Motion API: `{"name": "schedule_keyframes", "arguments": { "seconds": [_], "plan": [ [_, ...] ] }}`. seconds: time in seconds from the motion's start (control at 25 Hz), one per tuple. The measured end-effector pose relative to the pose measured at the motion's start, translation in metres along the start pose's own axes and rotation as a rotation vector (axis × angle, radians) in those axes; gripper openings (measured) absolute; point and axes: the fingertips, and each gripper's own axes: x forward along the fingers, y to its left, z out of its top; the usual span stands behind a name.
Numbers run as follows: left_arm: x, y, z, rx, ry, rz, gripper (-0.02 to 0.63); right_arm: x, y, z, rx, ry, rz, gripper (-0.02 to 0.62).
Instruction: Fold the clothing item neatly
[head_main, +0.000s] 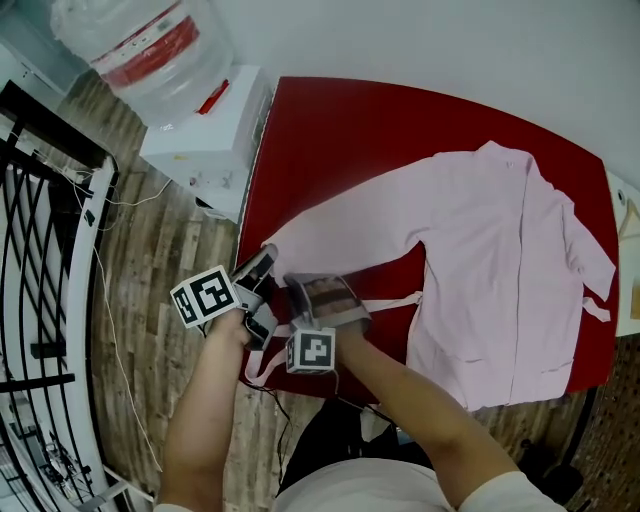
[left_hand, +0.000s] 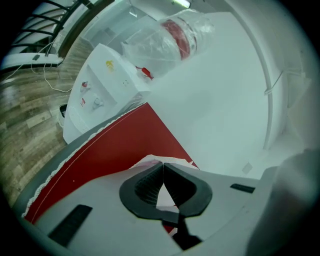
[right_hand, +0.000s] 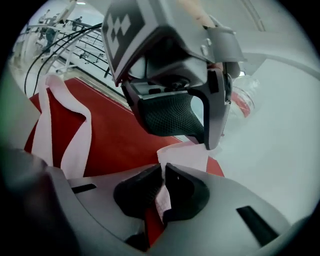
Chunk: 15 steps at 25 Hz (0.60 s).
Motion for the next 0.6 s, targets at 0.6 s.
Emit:
{"name": "schedule_keyframes", "arguments": {
  "seconds": [0.6],
  "plan": [
    [0.004, -0.046, -0.006, 0.270, 0.138, -0.003, 0.011, -0.088, -0.067, -0.018, 0.278, -0.104, -0.078, 0.026]
  ]
}}
